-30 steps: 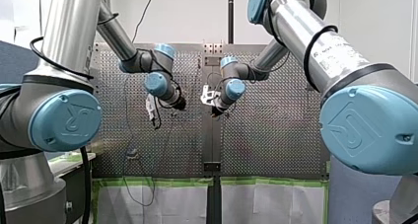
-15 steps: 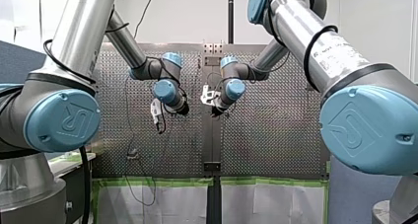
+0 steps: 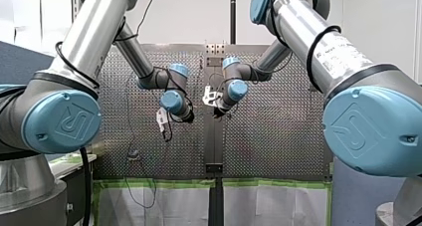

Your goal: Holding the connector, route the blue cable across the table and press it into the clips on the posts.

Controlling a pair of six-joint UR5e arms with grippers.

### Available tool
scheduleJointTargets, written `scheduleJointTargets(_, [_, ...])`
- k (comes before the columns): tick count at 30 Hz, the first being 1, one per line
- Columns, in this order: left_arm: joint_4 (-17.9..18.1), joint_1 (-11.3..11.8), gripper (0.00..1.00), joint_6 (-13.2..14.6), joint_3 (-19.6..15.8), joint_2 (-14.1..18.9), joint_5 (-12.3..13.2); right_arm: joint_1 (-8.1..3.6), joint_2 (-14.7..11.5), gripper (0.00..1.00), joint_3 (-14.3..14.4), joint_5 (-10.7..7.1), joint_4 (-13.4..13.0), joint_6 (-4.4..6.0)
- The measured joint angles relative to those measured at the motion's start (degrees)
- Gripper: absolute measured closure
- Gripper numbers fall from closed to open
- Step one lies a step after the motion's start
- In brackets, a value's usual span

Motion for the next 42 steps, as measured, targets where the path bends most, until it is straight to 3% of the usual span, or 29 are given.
scheduleJointTargets(10, [0.23, 0.09, 0.00, -0.70, 2.94, -3.13, -0.46, 0.05, 0.00, 1.00, 0.00, -0.24, -0.14, 0.19])
scheduleJointTargets(17, [1.10, -0.19, 0.00, -0.95, 6.17, -6.12, -3.24, 0.02, 0.00, 1.00, 0.00, -0.33, -0.12, 0.20])
scheduleJointTargets(26, [0.49, -0.41, 0.00, -0.91, 7.03, -6.65, -5.16, 0.00, 0.00, 1.00, 0.00, -0.35, -0.17, 0.20])
scheduleJointTargets(28, [0.21, -0.54, 0.16, -0.74, 7.03, -6.65, -5.56, -0.01, 0.00, 1.00, 0.00, -0.35, -0.17, 0.20])
scheduleJointTargets(29, [0.13, -0.66, 0.16, -0.49, 7.03, -6.65, -5.98, -0.01, 0.00, 1.00, 0.00, -0.35, -0.17, 0.20])
scheduleJointTargets(31, [0.19, -0.85, 0.50, 0.05, 7.04, -6.65, -6.58, -0.01, 0.00, 1.00, 0.00, -0.35, -0.17, 0.20])
scheduleJointTargets(32, [0.31, -0.97, 0.50, 0.38, 7.04, -6.66, -6.90, -0.01, 0.00, 1.00, 0.00, -0.35, -0.17, 0.18])
scheduleJointTargets(33, [0.44, -1.06, 0.65, 0.57, 7.05, -6.66, -7.11, -0.01, 0.00, 1.00, 0.00, -0.35, -0.17, 0.16])
scheduleJointTargets(34, [0.55, -1.14, 0.86, 0.72, 7.05, -6.66, -7.30, -0.01, 0.00, 1.00, 0.00, -0.35, -0.17, 0.15])
scheduleJointTargets(35, [0.68, -1.24, 0.86, 0.85, 7.05, -6.66, -7.59, -0.01, 0.00, 1.00, -0.01, -0.35, -0.17, 0.12])
scheduleJointTargets(36, [0.76, -1.31, 1.00, 0.90, 7.05, -6.66, -7.78, -0.01, 0.00, 1.00, 0.00, -0.35, -0.17, 0.06])
scheduleJointTargets(42, [1.19, -1.34, 1.00, 0.17, 7.35, -6.66, -7.27, 0.15, 0.00, 1.00, -0.01, -0.35, -0.17, -0.09])
